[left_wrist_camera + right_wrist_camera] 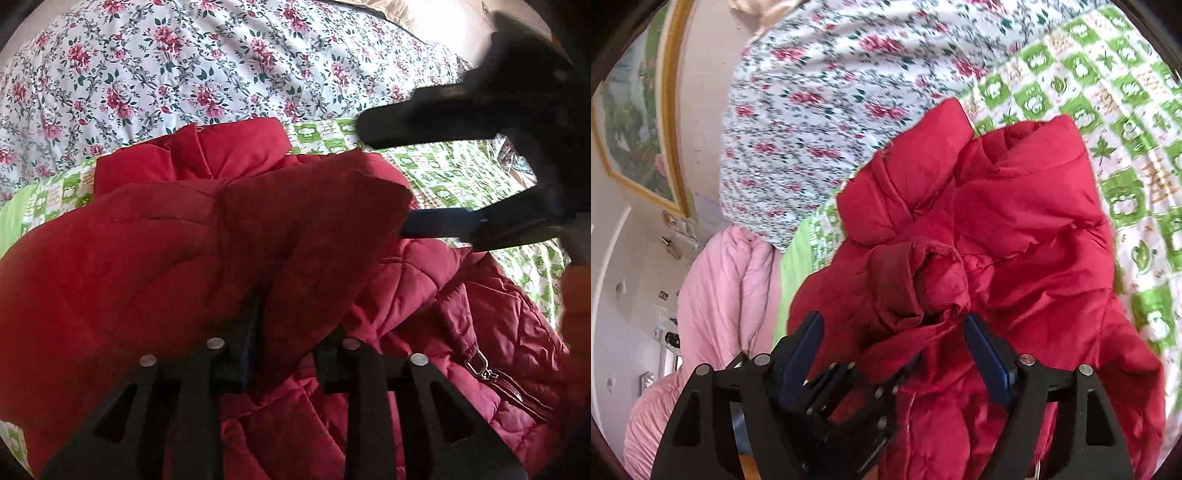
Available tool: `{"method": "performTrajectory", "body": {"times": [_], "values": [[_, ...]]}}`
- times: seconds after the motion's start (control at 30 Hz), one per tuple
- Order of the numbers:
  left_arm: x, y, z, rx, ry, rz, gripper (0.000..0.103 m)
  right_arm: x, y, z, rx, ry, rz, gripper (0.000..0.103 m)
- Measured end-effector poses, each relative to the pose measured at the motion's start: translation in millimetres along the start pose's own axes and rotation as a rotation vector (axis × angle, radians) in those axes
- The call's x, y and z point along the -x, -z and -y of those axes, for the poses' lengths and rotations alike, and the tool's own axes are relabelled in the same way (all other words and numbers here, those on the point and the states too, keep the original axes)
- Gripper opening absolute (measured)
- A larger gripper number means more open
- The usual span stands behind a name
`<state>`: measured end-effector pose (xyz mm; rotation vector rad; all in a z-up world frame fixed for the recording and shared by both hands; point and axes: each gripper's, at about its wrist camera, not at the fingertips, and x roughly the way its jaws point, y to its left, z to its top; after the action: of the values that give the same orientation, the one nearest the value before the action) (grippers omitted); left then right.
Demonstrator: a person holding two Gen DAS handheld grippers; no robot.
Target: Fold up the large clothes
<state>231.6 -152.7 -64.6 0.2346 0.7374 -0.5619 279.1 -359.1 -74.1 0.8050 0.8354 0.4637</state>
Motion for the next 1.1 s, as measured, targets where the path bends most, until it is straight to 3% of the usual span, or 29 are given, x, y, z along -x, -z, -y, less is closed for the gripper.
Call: {"method": "performTrajectory", "body": {"times": [0.1,0.2,0.27,0.37,0.47,0.53,0.7,0.8,0.9,0.97,1.1], "values": [[0,0,0,0.007,0.027,-0.001,0.034,-15,-3,8,-0.031,-0.003,-0.026,0.076],[1,0,-2,0.026,0.048,-0.011,0.039,-28,-3,16,-0.056,0.006,-0.049,0.061],[4,0,-6,0.046,0.064,-0.025,0.04,-31,-1,17,-0.041,0.024,-0.055,0.029],[20,2,-17,0.09,0.121,-0.037,0.04,-30,0,17,-0.028,0.039,-0.05,0.021],[49,5,-38,0.165,0.174,-0.019,0.04,-23,-2,13,-0.006,0.05,-0.037,0.018],[65,5,-52,0.195,0.166,0.002,0.04,-19,-4,9,0.004,0.043,-0.023,0.017],[102,0,-110,0.281,0.017,0.079,0.04,3,-11,-10,0.045,0.009,0.029,0.016],[98,-4,-148,0.354,-0.056,0.07,0.04,23,-16,-23,0.075,-0.006,0.069,0.015],[84,-3,-170,0.404,-0.038,0.048,0.04,40,-18,-32,0.132,0.027,0.102,0.015],[73,0,-177,0.416,-0.029,0.026,0.04,43,-18,-32,0.176,0.094,0.111,0.013],[49,12,-181,0.46,0.052,-0.027,0.039,29,-15,-4,0.182,0.22,0.088,0.012]]}}
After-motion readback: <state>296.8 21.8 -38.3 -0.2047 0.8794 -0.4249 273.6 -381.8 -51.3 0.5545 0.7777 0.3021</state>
